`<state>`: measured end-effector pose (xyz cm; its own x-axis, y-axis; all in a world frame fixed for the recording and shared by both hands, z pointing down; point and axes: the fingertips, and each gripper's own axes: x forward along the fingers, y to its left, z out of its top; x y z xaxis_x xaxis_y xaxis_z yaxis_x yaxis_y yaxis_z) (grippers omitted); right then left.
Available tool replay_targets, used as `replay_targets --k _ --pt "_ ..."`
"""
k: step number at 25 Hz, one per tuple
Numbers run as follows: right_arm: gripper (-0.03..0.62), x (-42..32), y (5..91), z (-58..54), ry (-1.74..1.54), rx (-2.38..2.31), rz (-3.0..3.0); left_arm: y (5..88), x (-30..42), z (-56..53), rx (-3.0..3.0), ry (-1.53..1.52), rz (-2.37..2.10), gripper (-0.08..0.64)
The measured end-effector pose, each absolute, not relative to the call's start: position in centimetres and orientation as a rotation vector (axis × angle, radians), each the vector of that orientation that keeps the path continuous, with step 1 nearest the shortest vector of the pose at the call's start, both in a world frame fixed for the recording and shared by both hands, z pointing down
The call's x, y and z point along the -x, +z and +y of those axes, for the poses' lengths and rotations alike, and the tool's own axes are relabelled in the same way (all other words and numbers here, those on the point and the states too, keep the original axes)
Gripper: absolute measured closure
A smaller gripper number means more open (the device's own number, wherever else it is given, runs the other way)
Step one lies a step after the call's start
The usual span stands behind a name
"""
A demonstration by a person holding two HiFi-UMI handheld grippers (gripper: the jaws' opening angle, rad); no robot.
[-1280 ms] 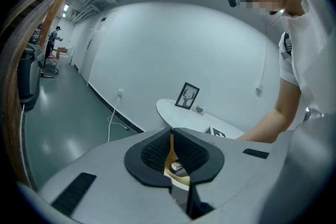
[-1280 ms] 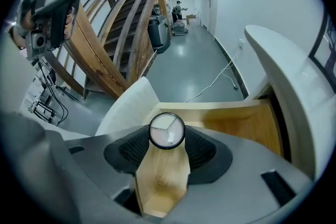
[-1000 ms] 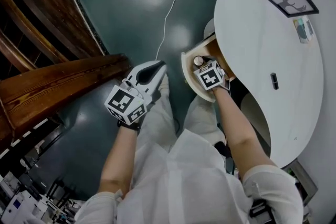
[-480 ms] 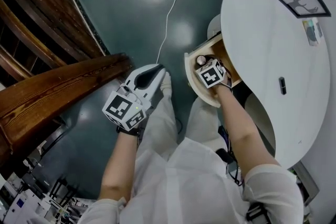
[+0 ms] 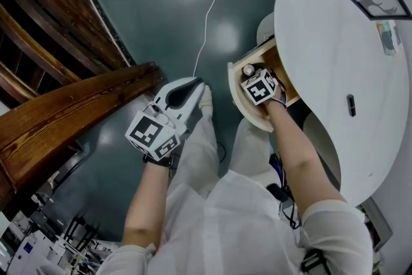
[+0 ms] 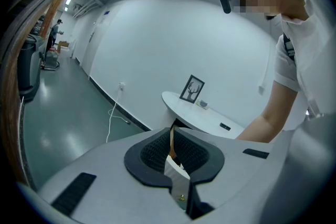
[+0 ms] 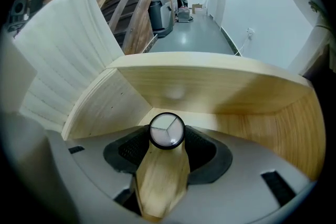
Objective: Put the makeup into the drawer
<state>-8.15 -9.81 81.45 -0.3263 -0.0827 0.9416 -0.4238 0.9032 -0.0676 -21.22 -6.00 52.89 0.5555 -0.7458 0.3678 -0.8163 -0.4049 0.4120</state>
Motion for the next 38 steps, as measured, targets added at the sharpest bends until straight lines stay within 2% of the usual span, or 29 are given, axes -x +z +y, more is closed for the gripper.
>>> replay_targets --k 23,38 --pt "0.377 8.5 81.6 -10.3 0.287 -0.360 -1.873 53.0 21.2 -5.5 -2.242 0.169 -1.251 0.529" --pt "0.380 8.2 76.3 -9.4 0.336 -0.398 -1.910 50.2 20.2 -6.5 -2.292 0.140 -1.230 0.529"
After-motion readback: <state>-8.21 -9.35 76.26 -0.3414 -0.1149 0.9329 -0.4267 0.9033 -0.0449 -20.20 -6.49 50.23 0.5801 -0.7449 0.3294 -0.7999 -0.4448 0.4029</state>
